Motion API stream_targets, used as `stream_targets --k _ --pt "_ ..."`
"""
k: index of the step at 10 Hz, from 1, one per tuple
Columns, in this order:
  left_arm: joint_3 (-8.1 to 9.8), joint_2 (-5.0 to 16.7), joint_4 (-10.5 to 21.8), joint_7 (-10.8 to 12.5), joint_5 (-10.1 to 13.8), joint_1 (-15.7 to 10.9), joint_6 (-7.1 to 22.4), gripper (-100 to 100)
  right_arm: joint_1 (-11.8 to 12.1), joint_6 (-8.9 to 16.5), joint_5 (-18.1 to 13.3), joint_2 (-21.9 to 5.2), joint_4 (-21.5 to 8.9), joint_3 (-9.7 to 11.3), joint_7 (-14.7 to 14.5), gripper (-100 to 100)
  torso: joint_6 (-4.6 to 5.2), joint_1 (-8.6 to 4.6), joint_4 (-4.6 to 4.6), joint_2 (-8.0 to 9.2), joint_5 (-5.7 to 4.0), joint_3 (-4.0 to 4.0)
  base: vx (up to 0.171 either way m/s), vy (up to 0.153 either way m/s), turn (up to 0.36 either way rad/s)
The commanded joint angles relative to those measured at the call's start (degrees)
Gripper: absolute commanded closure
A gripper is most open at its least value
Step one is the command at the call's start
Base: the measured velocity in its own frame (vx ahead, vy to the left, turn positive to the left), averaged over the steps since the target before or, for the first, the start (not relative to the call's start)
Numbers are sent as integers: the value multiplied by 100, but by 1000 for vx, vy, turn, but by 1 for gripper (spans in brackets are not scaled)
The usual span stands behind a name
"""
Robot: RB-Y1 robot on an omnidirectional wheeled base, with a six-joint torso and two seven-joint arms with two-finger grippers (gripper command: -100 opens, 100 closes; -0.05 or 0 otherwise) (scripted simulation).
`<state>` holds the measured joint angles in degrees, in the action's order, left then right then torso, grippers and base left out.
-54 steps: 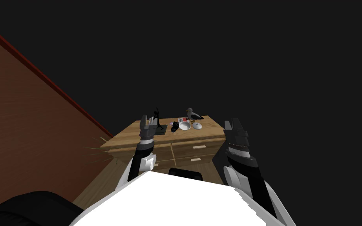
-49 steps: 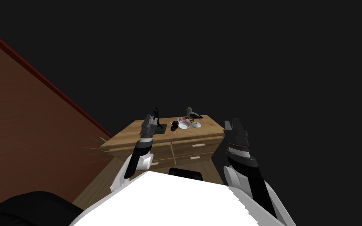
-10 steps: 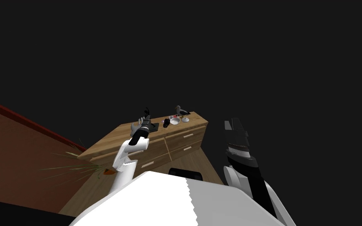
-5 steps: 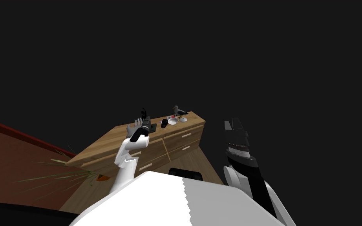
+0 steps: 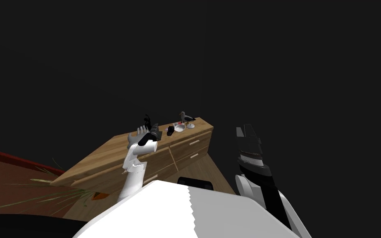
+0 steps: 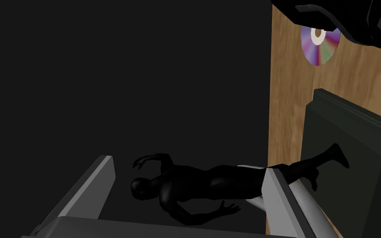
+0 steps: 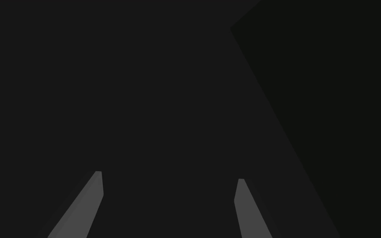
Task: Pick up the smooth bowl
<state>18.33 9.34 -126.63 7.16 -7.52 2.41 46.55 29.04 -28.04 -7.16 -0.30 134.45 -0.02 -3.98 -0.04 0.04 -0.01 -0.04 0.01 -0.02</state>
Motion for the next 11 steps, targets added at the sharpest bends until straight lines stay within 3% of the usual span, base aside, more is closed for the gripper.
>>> stream_targets --k 1,4,6,11 --pt "-10 -25 -12 2 -22 -28 249 -100 0 0 0 0 0 0 0 0 0 0 0 0 0 0 3 2 29" --pt "85 -20 191 96 92 -357 775 -100 0 0 0 0 0 0 0 0 0 0 0 -1 0 -1 11 2 -153" --pt "85 -20 191 96 92 -357 1024 -100 0 0 0 0 0 0 0 0 -1 1 -1 -4 0 -2 11 5 -28" --pt "190 -14 516 249 291 -831 1893 -100 0 0 0 0 0 0 0 0 -2 3 -2 -6 1 -4 20 7 -138"
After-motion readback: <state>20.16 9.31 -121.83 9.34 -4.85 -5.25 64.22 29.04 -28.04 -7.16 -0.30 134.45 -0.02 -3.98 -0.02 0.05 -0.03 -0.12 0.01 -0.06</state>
